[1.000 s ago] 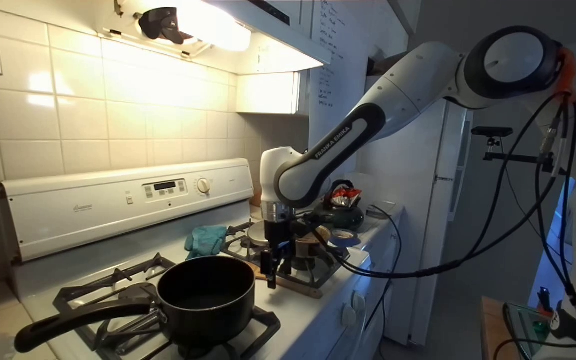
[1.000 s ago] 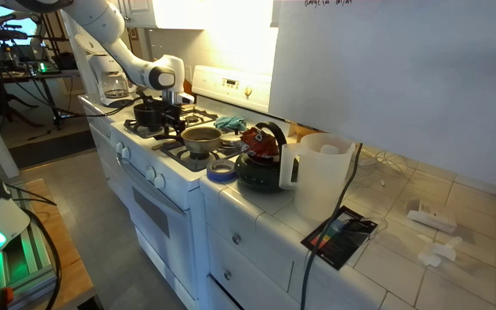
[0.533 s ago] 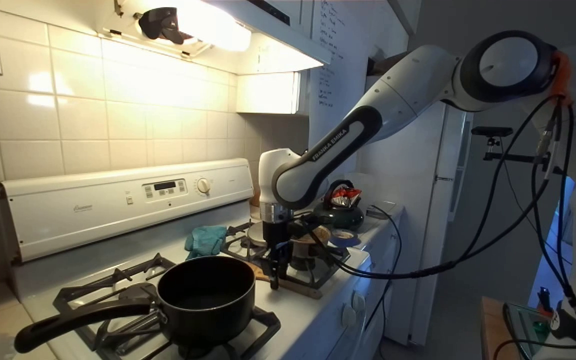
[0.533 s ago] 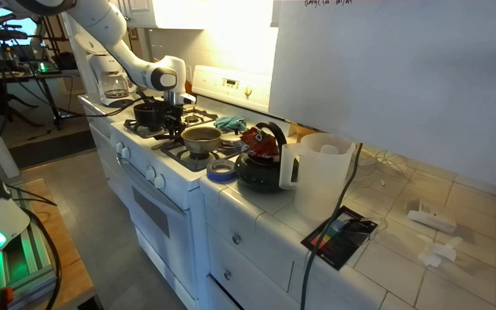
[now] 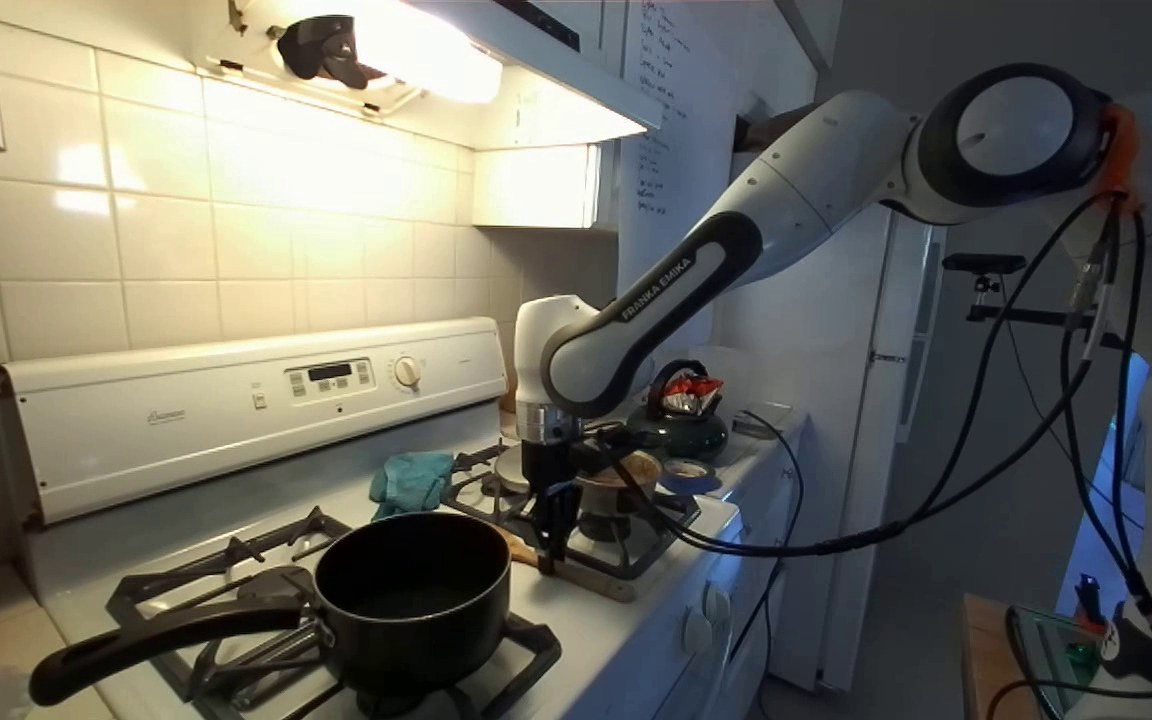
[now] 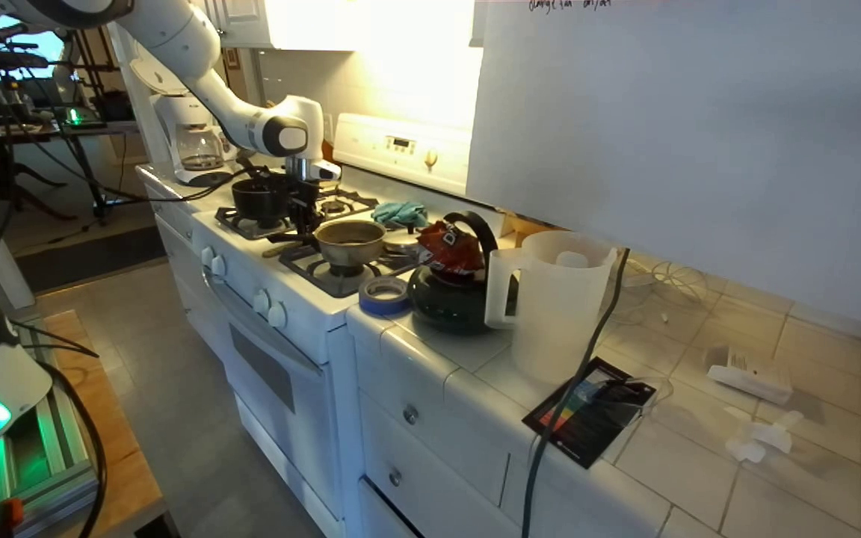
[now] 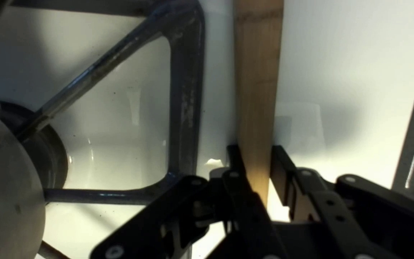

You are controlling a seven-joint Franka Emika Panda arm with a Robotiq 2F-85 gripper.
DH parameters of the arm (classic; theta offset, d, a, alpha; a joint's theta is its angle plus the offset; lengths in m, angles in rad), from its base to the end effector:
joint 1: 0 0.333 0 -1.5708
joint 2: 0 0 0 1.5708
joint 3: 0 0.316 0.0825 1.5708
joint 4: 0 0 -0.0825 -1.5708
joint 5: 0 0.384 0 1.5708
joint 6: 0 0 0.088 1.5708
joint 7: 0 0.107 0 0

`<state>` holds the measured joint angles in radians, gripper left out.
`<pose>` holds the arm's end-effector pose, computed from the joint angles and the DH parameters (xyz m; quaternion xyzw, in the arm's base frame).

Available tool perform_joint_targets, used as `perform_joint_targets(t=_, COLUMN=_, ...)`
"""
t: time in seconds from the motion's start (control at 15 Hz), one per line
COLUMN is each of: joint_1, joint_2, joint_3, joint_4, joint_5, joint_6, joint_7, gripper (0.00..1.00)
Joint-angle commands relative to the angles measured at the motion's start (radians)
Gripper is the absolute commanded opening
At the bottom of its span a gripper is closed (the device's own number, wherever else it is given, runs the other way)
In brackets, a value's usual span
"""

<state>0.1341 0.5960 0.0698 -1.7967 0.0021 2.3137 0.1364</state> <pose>0.6341 0.1281 0.2103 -0.9987 -0.0277 0.0417 0.0137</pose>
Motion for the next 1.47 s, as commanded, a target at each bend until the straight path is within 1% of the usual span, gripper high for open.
perform_joint_targets(t=0.0, joint_1=0.012, joint_2=-0.025, joint_3=-0.003, joint_4=0.002, joint_5=0.016, joint_6=0.044, joint_7=0.030, gripper=0.06)
perform_joint_targets(t=0.27, joint_1=0.010, joint_2=-0.086, joint_3=-0.005, joint_4=-0.030, joint_5=0.032, joint_6=0.143, joint_7=0.070, gripper=0.06)
perform_joint_targets(t=0.53, joint_1=0.007, joint_2=-0.149, joint_3=-0.010, joint_4=-0.062, joint_5=0.053, joint_6=0.187, joint_7=0.127, gripper=0.06)
perform_joint_targets(t=0.6, joint_1=0.007, joint_2=-0.167, joint_3=-0.015, joint_4=-0.072, joint_5=0.059, joint_6=0.176, joint_7=0.154, gripper=0.06)
perform_joint_targets(t=0.67, joint_1=-0.009, joint_2=-0.197, joint_3=-0.004, joint_4=-0.090, joint_5=0.094, joint_6=0.148, joint_7=0.161, gripper=0.06)
perform_joint_targets(t=0.73, joint_1=-0.017, joint_2=-0.221, joint_3=-0.001, joint_4=-0.112, joint_5=0.122, joint_6=0.151, joint_7=0.173, gripper=0.06)
perform_joint_targets(t=0.8, joint_1=-0.039, joint_2=-0.253, joint_3=0.010, joint_4=-0.140, joint_5=0.176, joint_6=0.160, joint_7=0.170, gripper=0.06)
perform_joint_targets(t=1.13, joint_1=-0.110, joint_2=-0.363, joint_3=0.005, joint_4=-0.234, joint_5=0.402, joint_6=0.163, joint_7=0.167, gripper=0.06)
perform_joint_targets(t=1.4, joint_1=-0.150, joint_2=-0.428, joint_3=0.009, joint_4=-0.311, joint_5=0.597, joint_6=0.172, joint_7=0.157, gripper=0.06)
